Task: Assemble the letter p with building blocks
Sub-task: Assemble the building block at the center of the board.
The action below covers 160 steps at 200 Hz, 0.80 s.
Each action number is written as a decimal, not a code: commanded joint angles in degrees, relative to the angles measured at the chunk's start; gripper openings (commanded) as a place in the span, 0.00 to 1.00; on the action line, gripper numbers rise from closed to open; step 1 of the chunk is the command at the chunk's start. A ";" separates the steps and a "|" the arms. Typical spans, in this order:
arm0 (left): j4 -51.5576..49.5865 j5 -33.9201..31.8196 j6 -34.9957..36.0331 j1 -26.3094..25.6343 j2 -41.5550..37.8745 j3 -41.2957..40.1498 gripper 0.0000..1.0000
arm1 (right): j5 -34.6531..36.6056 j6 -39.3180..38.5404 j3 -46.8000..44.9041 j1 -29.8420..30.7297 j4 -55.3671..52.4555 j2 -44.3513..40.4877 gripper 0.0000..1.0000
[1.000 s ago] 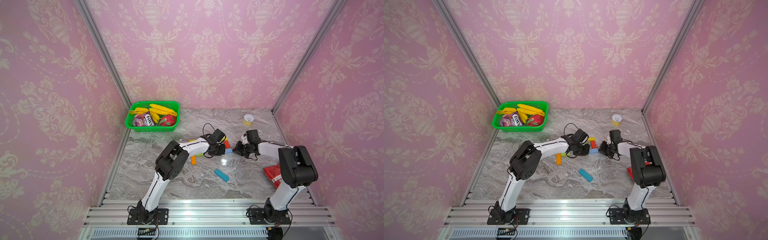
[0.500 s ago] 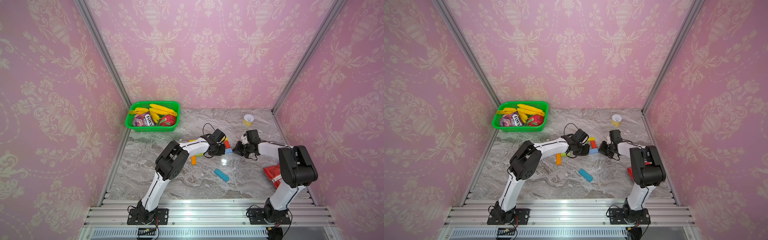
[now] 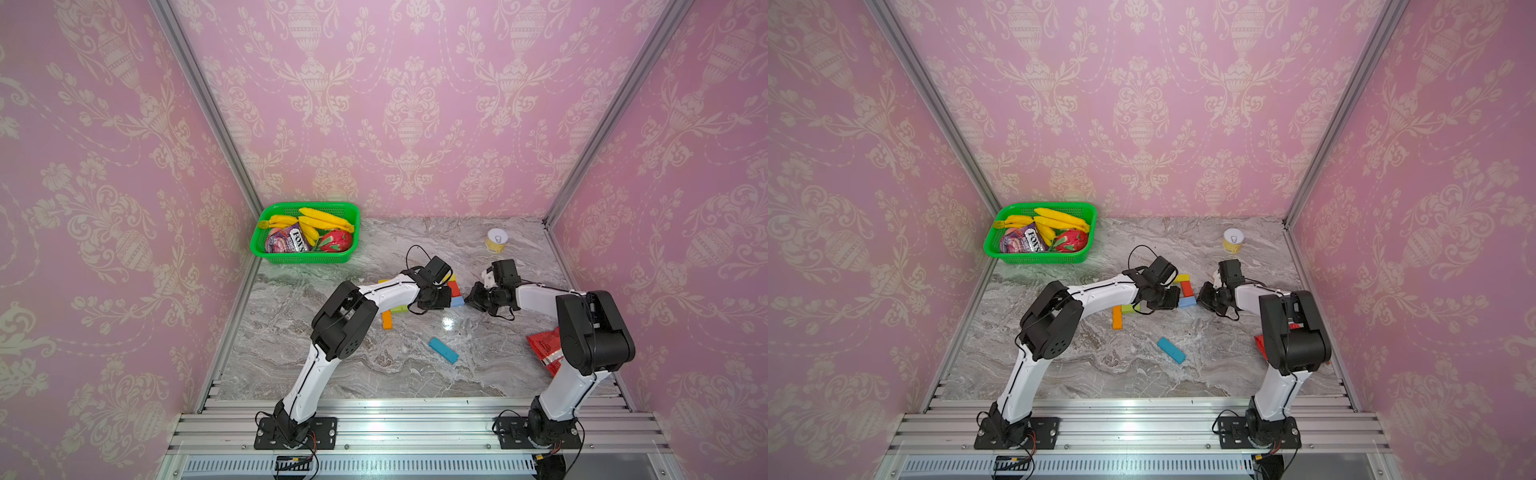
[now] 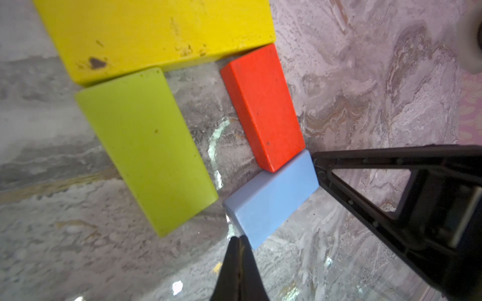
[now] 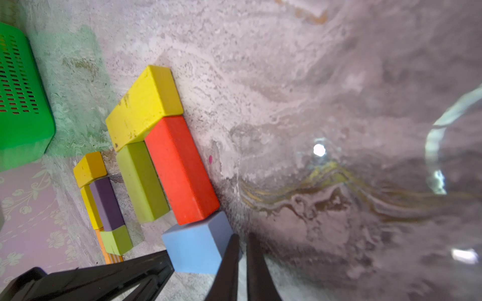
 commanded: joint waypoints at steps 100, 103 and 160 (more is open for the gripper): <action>-2.03 -0.11 -0.88 1.00 3.00 2.07 0.00 | 1.60 0.85 -0.77 0.23 -3.01 3.81 0.12; -2.07 -0.11 -0.91 0.94 3.02 2.05 0.00 | 1.49 0.85 -0.77 0.23 -3.01 3.80 0.12; -2.29 -0.46 -0.92 1.05 3.52 2.83 0.00 | 1.59 0.93 -0.59 0.23 -2.92 4.25 0.12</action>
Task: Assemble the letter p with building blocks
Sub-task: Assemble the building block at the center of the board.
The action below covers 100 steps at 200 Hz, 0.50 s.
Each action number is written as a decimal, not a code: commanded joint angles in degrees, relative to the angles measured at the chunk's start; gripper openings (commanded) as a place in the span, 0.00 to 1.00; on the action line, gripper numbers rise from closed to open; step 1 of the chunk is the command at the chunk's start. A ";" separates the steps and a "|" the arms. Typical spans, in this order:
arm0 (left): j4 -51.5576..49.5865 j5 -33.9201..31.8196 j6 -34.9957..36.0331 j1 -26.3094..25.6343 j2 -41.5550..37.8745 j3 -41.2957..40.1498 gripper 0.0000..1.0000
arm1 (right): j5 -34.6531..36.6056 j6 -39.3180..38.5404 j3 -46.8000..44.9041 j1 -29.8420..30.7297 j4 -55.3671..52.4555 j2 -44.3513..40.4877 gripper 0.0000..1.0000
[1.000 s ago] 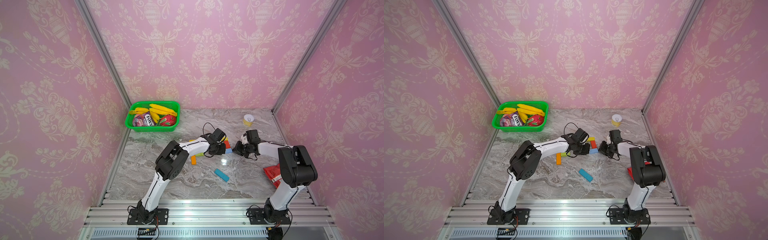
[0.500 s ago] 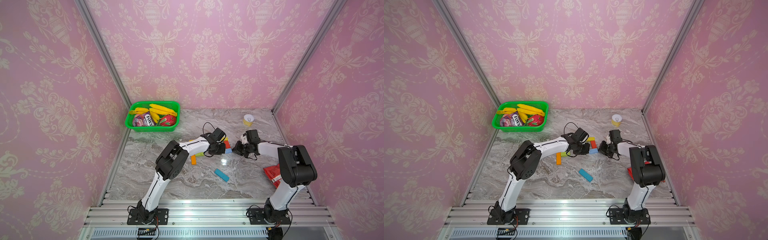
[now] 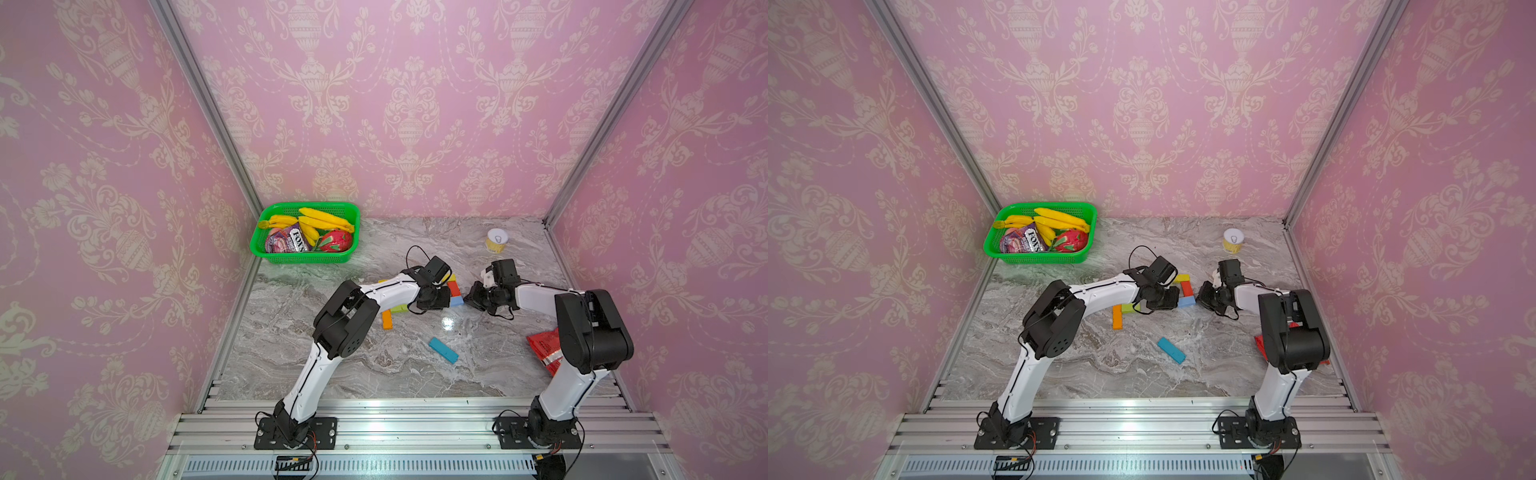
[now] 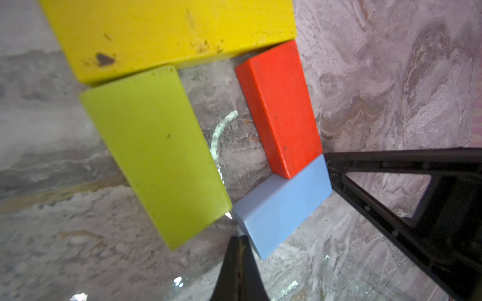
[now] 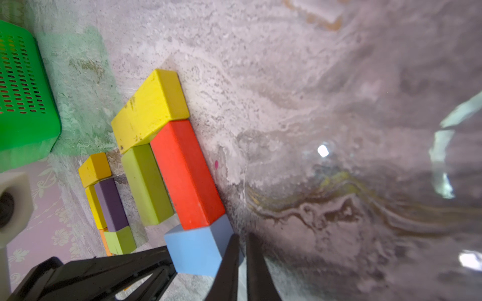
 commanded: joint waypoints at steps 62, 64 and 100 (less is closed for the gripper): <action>-1.61 -0.92 -0.76 0.44 1.55 1.42 0.00 | 2.65 0.79 -1.16 0.21 -4.30 3.51 0.12; -1.69 -1.00 -0.75 0.44 1.47 1.29 0.00 | 2.69 0.82 -1.18 0.18 -4.30 3.50 0.12; -2.63 -5.22 0.18 0.52 -2.25 -1.72 0.00 | 4.44 0.34 -2.37 0.04 -6.15 1.29 0.12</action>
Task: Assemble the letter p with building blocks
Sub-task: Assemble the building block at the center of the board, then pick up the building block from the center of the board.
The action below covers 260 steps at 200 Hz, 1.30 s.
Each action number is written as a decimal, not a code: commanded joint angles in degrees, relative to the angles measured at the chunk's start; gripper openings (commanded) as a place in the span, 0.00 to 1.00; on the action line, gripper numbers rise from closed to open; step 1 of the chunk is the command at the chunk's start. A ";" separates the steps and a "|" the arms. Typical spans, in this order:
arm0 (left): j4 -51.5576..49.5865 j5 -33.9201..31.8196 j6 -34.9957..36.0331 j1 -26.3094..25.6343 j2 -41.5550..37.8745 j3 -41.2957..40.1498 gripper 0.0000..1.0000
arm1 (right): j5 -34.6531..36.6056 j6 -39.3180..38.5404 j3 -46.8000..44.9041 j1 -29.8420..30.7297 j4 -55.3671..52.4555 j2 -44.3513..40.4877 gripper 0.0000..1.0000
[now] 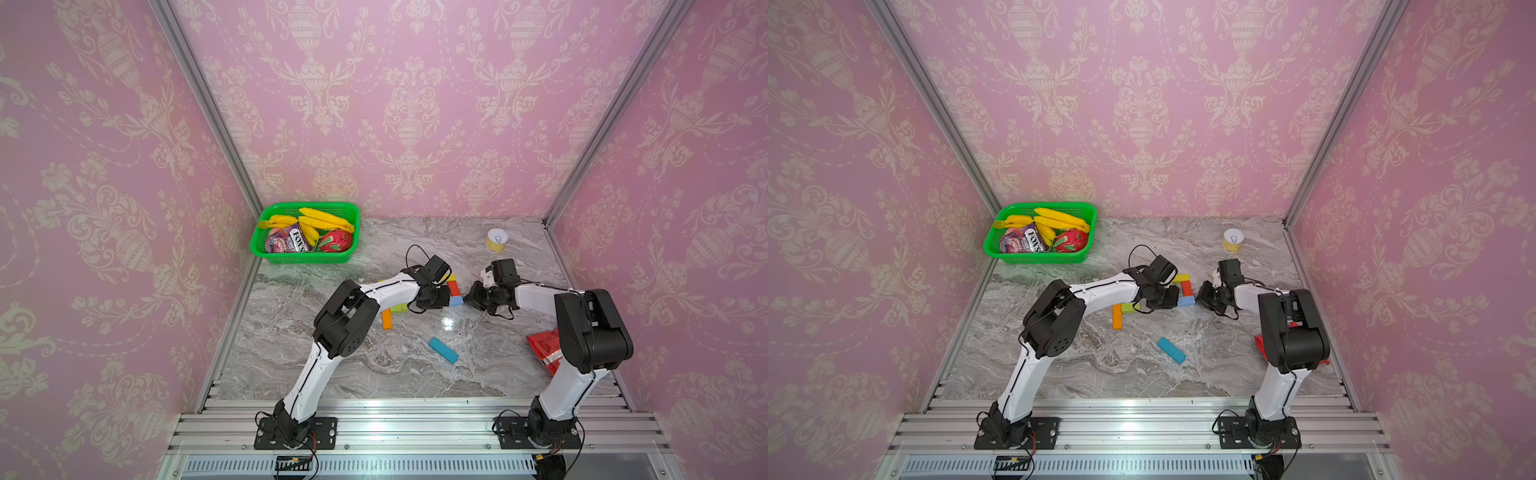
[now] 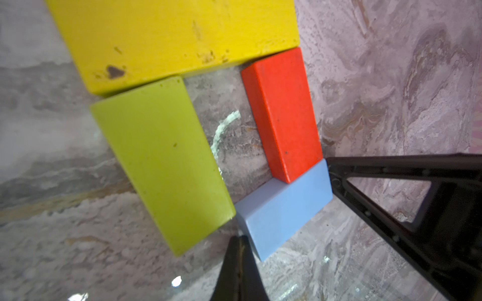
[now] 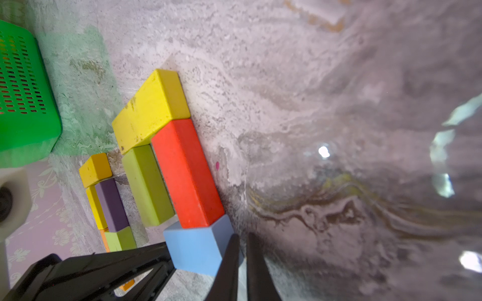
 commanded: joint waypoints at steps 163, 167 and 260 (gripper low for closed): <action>6.54 -12.10 5.39 6.40 -42.65 -28.88 0.48 | 9.73 -18.82 -7.96 17.09 -19.06 -27.39 0.77; 6.85 -11.11 5.14 7.00 -43.13 -29.54 0.49 | 10.01 -18.83 -8.11 17.94 -19.09 -27.64 0.78; 7.88 -5.25 4.30 14.74 -50.29 -37.66 0.52 | 24.21 -16.00 -9.31 36.03 -21.01 -19.74 0.75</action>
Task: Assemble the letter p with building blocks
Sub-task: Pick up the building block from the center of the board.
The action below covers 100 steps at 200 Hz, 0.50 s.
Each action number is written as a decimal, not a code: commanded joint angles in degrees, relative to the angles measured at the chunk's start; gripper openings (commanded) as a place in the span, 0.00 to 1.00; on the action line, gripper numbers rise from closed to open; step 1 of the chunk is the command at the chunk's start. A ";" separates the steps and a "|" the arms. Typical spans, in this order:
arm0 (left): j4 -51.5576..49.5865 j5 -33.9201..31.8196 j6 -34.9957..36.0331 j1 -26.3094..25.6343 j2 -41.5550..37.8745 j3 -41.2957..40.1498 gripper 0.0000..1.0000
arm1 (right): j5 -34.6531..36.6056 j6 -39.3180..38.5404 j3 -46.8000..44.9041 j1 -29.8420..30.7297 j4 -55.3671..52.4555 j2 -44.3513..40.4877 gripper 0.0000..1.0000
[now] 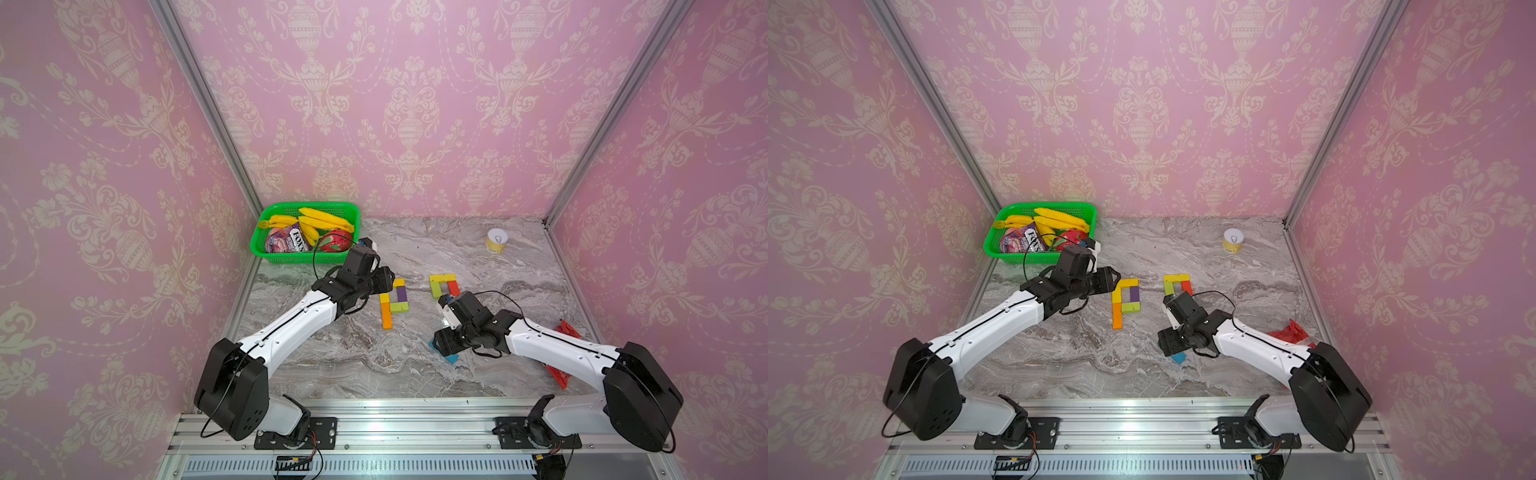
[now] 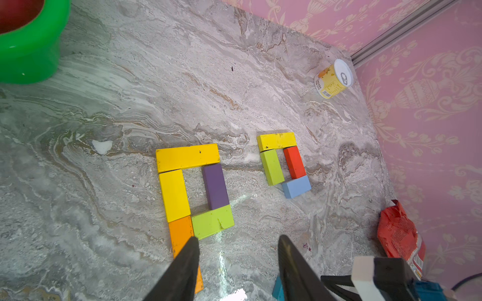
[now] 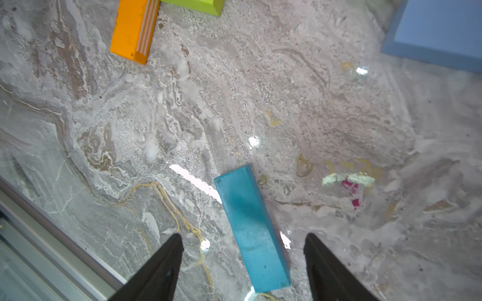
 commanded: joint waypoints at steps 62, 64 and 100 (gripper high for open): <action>0.25 2.44 -0.60 1.06 -2.20 -2.36 0.52 | 10.12 2.63 0.57 4.09 -3.49 7.23 0.60; 0.23 2.46 -0.57 1.06 -2.07 -2.28 0.52 | 10.30 2.54 0.75 4.06 -3.77 7.53 0.59; 0.35 2.88 -0.14 1.35 -0.39 -1.58 0.52 | 12.29 0.92 3.02 4.73 -7.12 11.07 0.42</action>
